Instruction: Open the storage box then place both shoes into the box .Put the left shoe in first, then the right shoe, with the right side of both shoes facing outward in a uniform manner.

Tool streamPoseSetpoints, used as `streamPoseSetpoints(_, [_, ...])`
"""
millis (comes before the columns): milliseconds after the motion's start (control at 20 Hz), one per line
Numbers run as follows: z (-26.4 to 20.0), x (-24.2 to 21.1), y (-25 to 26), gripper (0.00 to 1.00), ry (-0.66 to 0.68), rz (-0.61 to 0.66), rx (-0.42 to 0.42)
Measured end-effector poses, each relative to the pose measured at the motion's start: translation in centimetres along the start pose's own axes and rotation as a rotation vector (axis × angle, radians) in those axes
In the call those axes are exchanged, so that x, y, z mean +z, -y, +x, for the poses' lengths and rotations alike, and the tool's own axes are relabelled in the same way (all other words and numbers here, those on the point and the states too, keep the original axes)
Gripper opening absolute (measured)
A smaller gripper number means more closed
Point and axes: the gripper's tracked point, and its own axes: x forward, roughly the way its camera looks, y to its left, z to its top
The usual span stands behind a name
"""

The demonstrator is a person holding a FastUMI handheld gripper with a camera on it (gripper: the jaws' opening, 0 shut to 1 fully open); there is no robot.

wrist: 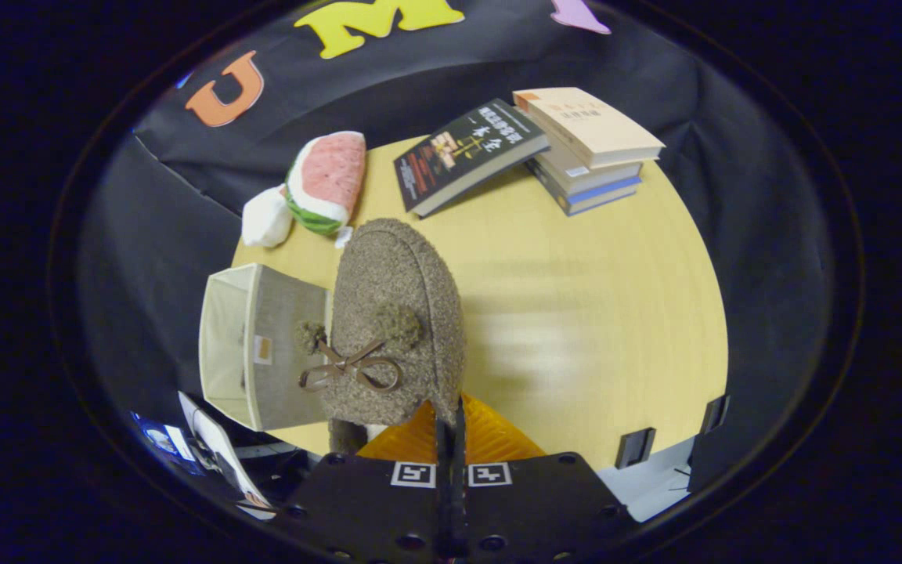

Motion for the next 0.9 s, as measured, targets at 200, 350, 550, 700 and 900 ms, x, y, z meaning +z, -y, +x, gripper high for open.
streamPoseSetpoints(200, [-1.2, 0.8, -8.7, 0.01, 0.008, -0.048, 0.056])
streamPoseSetpoints(350, [-1.7, 0.7, -14.8, 0.01, 0.002, -0.095, 0.082])
streamPoseSetpoints(550, [0.3, -0.1, -22.2, 0.01, -0.035, -0.118, 0.097])
streamPoseSetpoints(700, [3.2, -1.0, -25.8, 0.01, -0.067, -0.092, 0.081])
streamPoseSetpoints(900, [7.3, -2.3, -27.4, 0.01, -0.100, -0.056, 0.018])
